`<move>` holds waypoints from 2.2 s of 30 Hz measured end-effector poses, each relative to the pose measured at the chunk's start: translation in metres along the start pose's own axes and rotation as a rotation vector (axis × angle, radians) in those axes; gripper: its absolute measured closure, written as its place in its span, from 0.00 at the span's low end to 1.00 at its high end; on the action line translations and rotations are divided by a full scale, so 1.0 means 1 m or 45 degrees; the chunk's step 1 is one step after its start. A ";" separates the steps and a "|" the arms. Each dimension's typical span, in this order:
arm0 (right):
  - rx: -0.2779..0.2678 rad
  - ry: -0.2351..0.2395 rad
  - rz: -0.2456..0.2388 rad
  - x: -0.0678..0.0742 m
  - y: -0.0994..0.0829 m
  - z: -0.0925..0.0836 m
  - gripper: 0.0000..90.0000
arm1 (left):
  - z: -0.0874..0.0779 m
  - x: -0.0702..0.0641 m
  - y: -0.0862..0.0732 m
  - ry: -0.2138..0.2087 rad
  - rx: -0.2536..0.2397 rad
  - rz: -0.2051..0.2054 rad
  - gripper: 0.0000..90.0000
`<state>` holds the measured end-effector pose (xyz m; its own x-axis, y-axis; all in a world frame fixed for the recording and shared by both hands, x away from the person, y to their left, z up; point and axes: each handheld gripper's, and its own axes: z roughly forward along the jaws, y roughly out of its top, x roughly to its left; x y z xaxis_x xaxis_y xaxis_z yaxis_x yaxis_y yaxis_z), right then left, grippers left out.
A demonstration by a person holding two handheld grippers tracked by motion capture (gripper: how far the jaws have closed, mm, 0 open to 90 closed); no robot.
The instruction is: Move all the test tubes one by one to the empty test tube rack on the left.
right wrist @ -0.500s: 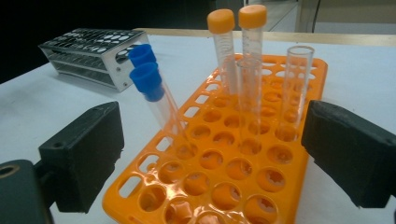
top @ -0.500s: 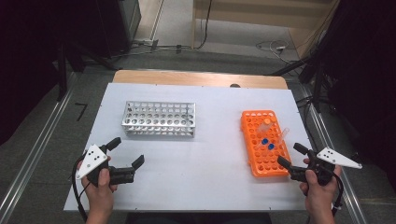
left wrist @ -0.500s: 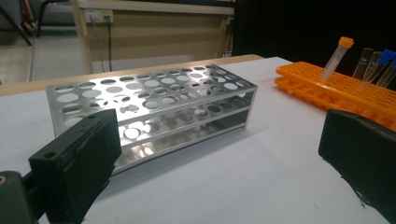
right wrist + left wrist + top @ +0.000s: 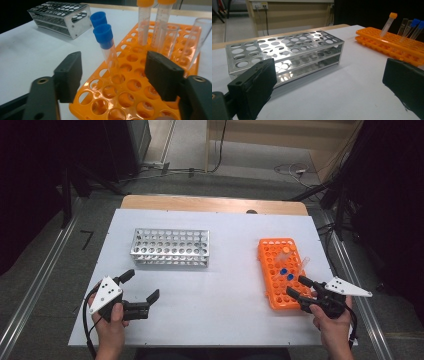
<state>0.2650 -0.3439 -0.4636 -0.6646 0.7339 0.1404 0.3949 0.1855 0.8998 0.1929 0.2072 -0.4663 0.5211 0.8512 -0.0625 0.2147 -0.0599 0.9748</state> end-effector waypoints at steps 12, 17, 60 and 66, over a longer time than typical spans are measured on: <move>0.106 -0.009 -0.001 -0.001 -0.004 0.017 0.60 | 0.006 -0.007 -0.001 -0.029 0.024 0.008 0.00; 0.145 -0.090 -0.035 0.003 -0.006 0.026 0.67 | 0.008 -0.009 -0.002 -0.035 0.028 0.007 0.00; 0.011 0.023 -0.140 0.054 0.017 0.012 0.84 | 0.019 -0.039 0.009 -0.164 0.039 0.012 0.00; 0.034 0.106 -0.147 0.069 0.017 0.027 0.84 | 0.025 -0.050 0.011 -0.166 0.051 0.023 0.00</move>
<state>0.2428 -0.2728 -0.4493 -0.7568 0.6498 0.0712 0.3287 0.2841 0.9007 0.1902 0.1513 -0.4579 0.6278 0.7748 -0.0746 0.2356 -0.0978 0.9669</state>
